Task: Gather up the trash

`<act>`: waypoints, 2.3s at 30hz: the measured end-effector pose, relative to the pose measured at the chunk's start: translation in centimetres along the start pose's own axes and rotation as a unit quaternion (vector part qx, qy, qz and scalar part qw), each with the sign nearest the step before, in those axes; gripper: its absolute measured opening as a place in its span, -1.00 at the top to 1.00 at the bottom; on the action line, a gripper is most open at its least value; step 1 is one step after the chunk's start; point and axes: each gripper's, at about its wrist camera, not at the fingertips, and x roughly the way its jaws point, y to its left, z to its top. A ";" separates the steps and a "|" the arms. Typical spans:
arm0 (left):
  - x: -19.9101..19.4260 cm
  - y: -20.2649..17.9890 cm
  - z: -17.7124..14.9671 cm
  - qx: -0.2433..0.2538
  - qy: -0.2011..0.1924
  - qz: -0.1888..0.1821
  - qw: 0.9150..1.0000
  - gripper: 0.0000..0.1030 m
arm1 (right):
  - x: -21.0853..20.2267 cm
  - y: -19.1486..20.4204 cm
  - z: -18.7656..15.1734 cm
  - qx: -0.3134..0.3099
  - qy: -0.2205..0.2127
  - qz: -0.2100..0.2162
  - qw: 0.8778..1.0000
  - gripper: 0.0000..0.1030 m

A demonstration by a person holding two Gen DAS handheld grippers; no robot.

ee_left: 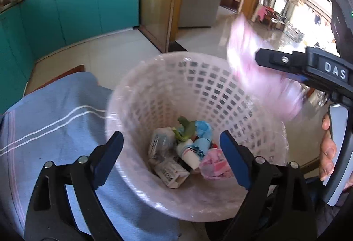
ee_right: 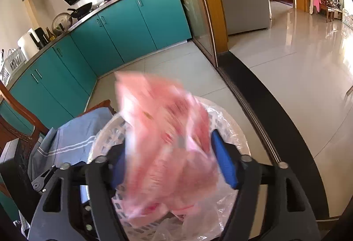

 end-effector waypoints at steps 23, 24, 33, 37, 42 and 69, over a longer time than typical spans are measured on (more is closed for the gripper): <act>-19.6 6.1 -10.5 -0.074 -0.195 0.193 0.959 -0.94 | -11.7 10.0 -11.3 -0.129 -0.195 0.043 0.971 -0.93; -20.6 5.8 -10.9 -0.069 -0.201 0.197 0.957 -0.94 | -12.3 10.6 -11.9 -0.140 -0.197 0.040 0.969 -0.93; -25.3 4.6 -13.9 -0.054 -0.222 0.213 0.950 -0.94 | -18.0 14.2 -14.0 -0.171 -0.233 0.065 0.955 -0.94; -26.6 4.4 -14.6 -0.047 -0.236 0.232 0.943 -0.94 | -19.7 15.0 -14.0 -0.180 -0.267 0.044 0.946 -0.94; -27.9 4.5 -14.9 -0.059 -0.256 0.213 0.941 -0.94 | -19.6 15.6 -14.9 -0.180 -0.260 0.016 0.948 -0.94; -28.2 5.1 -14.8 -0.068 -0.256 0.201 0.943 -0.94 | -18.1 17.1 -15.4 -0.201 -0.223 0.046 0.953 -0.94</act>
